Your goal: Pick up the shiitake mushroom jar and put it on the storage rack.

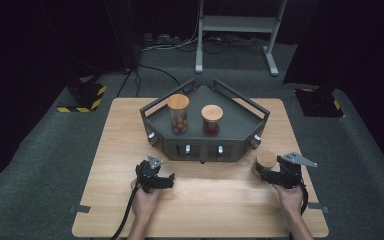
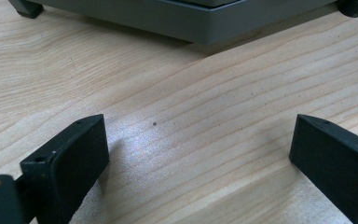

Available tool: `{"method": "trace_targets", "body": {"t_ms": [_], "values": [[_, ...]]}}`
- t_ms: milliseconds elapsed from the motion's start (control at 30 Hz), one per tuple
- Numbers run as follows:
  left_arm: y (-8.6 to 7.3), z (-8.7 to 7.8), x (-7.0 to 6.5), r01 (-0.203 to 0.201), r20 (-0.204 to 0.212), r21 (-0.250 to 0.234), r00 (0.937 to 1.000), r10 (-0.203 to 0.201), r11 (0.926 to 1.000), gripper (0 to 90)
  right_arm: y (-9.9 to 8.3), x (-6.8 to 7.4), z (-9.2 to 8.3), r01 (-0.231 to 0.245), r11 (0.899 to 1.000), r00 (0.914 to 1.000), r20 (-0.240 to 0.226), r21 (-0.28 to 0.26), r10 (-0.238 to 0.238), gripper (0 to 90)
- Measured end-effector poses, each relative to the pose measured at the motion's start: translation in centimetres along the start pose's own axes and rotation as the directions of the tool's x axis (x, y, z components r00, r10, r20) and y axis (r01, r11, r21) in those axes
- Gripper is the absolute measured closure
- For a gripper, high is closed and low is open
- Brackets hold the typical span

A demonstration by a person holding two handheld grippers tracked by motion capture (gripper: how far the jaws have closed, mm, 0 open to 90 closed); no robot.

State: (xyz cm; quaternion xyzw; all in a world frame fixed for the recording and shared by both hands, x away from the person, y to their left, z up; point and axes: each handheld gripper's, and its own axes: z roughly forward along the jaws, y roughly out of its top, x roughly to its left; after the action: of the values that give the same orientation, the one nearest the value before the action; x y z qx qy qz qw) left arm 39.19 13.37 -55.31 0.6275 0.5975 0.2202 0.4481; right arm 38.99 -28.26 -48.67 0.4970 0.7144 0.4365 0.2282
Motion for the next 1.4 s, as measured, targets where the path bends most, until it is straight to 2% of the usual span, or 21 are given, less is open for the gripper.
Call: {"method": "trace_targets", "body": {"t_ms": [567, 1400], "values": [[0.0, 0.0, 0.0, 0.0, 0.0, 0.0, 1.0, 0.0, 1.0, 4.4, -1.1, -0.1, 1.3, -0.013, 0.998, 0.9999, 0.006, 0.054, 0.012, 6.8], [0.0, 0.0, 0.0, 0.0, 0.0, 0.0, 1.0, 0.0, 1.0, 4.4, -1.8, -0.2, 2.9, -0.016, 0.994, 0.9996, 0.026, 0.11, 0.013, 9.4]]}}
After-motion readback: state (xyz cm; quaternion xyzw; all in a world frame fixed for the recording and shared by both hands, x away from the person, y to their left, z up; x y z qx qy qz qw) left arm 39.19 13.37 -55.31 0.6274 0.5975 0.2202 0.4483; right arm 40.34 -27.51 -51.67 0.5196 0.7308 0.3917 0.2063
